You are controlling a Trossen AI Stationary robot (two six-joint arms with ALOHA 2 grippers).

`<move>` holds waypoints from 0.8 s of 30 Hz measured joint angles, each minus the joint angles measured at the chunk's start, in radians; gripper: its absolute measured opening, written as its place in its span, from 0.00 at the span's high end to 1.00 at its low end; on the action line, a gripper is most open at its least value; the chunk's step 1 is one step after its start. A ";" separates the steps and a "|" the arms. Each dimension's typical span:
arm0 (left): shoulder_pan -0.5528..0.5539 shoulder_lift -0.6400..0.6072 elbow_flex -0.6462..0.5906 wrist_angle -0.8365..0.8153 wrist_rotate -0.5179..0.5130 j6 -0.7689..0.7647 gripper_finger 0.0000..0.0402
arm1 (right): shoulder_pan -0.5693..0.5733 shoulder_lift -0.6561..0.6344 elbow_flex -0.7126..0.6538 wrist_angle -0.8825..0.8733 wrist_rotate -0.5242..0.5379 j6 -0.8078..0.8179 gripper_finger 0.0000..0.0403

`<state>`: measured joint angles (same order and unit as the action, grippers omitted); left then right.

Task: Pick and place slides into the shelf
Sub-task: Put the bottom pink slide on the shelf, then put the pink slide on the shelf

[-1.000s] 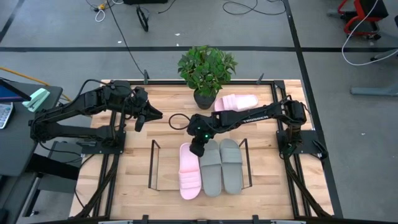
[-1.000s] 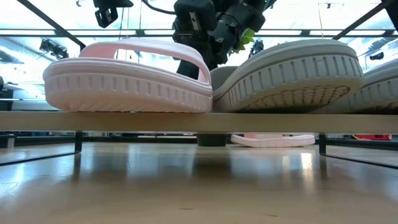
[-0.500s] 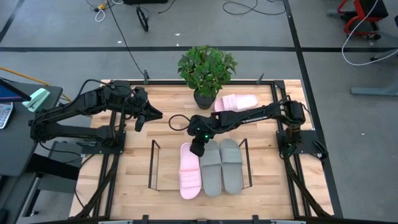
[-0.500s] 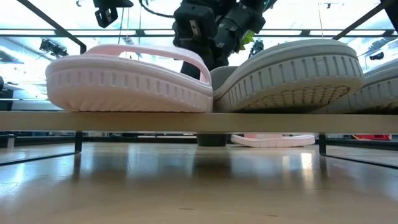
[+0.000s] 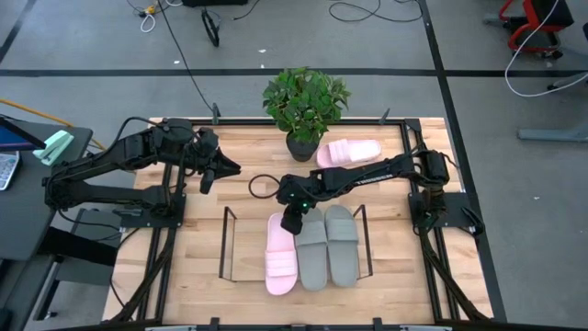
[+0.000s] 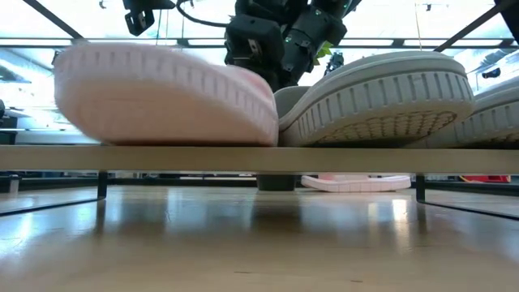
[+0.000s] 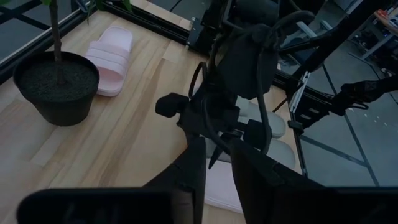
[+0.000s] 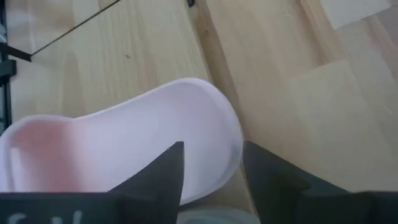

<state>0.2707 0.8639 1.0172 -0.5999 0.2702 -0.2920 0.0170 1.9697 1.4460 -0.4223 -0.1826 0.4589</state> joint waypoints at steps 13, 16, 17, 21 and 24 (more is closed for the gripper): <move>0.000 0.000 0.000 -0.002 0.000 0.000 0.79 | 0.002 -0.072 0.001 -0.069 0.000 0.033 0.48; 0.000 0.000 0.000 -0.003 0.000 0.000 0.80 | 0.024 -0.134 0.002 -0.176 0.032 0.034 0.48; 0.000 0.000 0.000 -0.003 0.000 0.000 0.80 | 0.033 -0.157 0.002 -0.219 0.052 0.034 0.49; 0.000 0.000 0.000 -0.003 0.000 -0.004 0.81 | 0.073 -0.270 0.002 -0.395 0.179 0.088 0.49; 0.000 0.000 0.000 -0.003 0.000 -0.004 0.81 | 0.103 -0.349 0.002 -0.544 0.299 0.156 0.49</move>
<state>0.2710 0.8635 1.0172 -0.6029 0.2698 -0.2961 0.1201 1.6204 1.4483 -0.9667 0.1162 0.6151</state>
